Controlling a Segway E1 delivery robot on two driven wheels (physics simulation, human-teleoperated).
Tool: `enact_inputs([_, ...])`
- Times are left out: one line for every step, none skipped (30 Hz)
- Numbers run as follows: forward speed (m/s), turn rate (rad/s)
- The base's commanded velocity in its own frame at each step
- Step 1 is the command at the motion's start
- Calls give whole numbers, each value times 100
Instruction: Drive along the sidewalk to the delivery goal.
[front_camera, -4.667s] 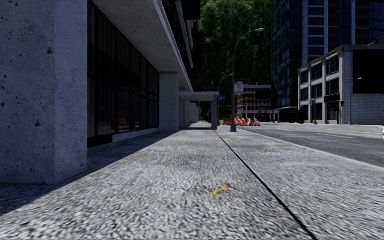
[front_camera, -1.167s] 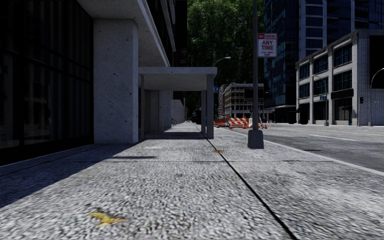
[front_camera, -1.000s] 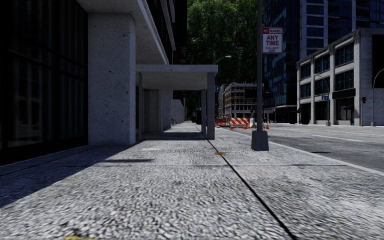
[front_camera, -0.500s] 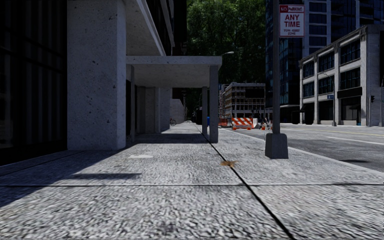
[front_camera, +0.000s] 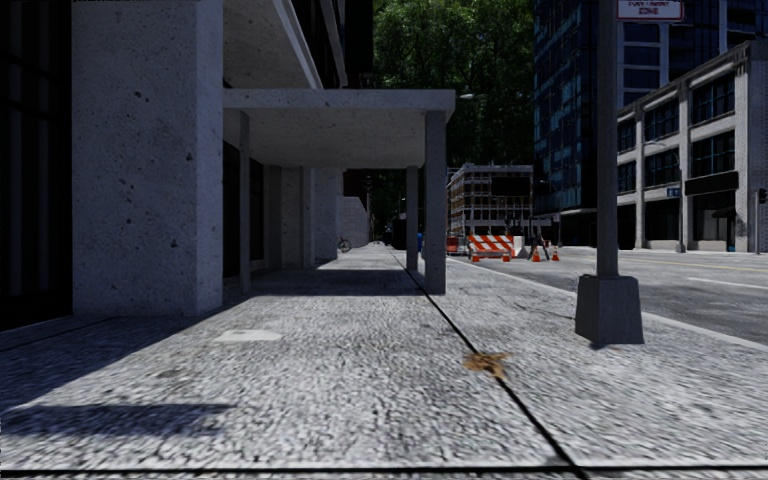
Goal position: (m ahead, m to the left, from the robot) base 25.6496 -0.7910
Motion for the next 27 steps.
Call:
enact_inputs([200, 0])
enact_inputs([200, 0])
enact_inputs([200, 0])
enact_inputs([200, 0])
enact_inputs([200, 0])
enact_inputs([200, 0])
enact_inputs([200, 0])
enact_inputs([200, 0])
enact_inputs([200, 0])
enact_inputs([200, 0])
enact_inputs([200, 0])
enact_inputs([200, 0])
enact_inputs([200, 0])
enact_inputs([200, 0])
enact_inputs([200, 0])
enact_inputs([200, 0])
enact_inputs([200, 0])
enact_inputs([200, 0])
enact_inputs([200, 0])
enact_inputs([200, 0])
enact_inputs([200, 0])
enact_inputs([200, 0])
enact_inputs([200, 0])
enact_inputs([200, 0])
enact_inputs([200, 0])
enact_inputs([200, 0])
enact_inputs([200, 0])
